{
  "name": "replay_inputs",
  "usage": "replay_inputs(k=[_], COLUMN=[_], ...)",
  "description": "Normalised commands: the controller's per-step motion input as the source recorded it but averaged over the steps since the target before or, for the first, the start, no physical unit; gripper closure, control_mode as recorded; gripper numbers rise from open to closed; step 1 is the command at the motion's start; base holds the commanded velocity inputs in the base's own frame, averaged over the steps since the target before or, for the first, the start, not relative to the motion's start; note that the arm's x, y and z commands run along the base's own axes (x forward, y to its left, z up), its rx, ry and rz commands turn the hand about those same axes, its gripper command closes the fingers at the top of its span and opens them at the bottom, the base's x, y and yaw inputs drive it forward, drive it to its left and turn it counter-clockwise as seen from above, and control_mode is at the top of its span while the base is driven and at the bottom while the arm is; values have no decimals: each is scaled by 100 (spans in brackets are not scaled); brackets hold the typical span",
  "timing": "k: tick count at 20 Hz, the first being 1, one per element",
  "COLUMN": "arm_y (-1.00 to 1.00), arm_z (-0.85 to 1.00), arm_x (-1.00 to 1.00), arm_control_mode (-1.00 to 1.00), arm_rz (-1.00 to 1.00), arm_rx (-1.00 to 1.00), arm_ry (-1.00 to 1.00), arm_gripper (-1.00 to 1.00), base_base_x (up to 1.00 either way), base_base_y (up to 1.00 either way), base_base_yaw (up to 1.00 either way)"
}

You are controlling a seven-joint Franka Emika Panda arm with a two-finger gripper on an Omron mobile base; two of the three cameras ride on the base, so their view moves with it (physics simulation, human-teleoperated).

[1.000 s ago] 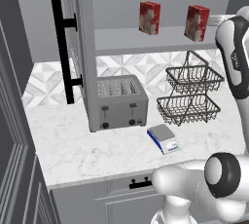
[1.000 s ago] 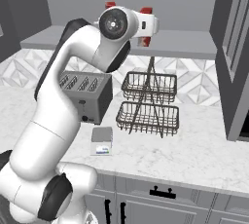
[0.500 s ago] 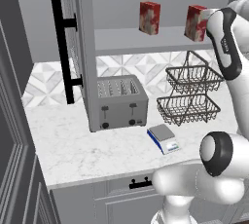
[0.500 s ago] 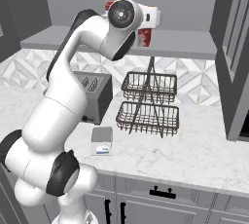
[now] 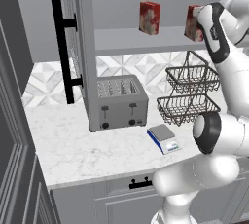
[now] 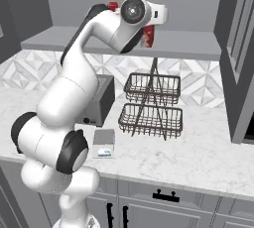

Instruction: Pick the cereal and place it on the digital scale for weighing, and close the cabinet.

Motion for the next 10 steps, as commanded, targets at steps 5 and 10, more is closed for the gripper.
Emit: replay_inputs(k=[5,10], arm_y=[0,0], arm_z=[-13,-19], arm_x=[35,32], arm_control_mode=[-100,-100], arm_rz=[0,0], arm_rx=[0,0], arm_ry=[0,0], arm_gripper=[-100,-100], base_base_x=[0,0], base_base_y=[0,0], base_base_yaw=[0,0])
